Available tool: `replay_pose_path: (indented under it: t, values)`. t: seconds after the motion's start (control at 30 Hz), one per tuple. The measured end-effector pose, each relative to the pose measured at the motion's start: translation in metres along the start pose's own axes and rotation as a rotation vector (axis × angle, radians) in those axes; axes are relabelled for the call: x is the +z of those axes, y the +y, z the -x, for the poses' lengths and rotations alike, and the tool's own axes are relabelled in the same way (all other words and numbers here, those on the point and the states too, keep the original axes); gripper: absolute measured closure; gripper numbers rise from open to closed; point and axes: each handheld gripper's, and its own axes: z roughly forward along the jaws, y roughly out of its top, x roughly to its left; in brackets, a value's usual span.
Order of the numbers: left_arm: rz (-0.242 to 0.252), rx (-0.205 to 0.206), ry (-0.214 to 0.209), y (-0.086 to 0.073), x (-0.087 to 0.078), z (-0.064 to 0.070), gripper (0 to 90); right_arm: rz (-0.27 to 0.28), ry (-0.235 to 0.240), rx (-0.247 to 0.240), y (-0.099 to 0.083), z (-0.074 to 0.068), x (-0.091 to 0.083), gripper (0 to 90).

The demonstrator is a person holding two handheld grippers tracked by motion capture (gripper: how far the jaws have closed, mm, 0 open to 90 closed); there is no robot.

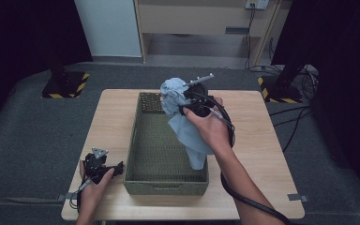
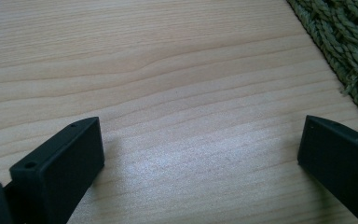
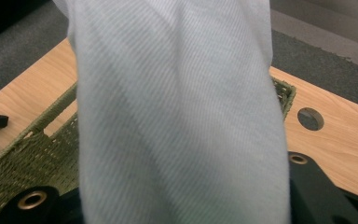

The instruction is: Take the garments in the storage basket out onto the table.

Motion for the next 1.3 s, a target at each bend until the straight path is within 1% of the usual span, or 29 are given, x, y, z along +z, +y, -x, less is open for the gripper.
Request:
replay_pose_path:
  t: [0.2,0.37,0.63,1.03,1.1,1.3]
  values:
    - [0.0,0.0,0.0,0.0,0.0,0.0,0.0,0.008,-0.001,-0.004,0.001,0.003,-0.01,57.4]
    - [0.0,0.0,0.0,0.0,0.0,0.0,0.0,0.013,-0.011,-0.006,0.0,0.01,-0.02,57.4]
    - [0.0,0.0,0.0,0.0,0.0,0.0,0.0,0.025,0.001,0.016,-0.007,0.023,-0.027,57.4]
    - [0.0,0.001,0.001,0.0,0.0,0.0,0.0,0.037,-0.004,0.044,-0.016,0.05,-0.034,57.4]
    - [0.0,0.001,0.001,0.0,0.0,0.0,0.0,0.041,-0.009,0.044,-0.018,0.054,-0.035,57.4]
    - [-0.001,0.002,0.001,0.0,0.0,0.0,0.0,0.04,-0.028,0.068,-0.03,0.069,-0.036,57.4]
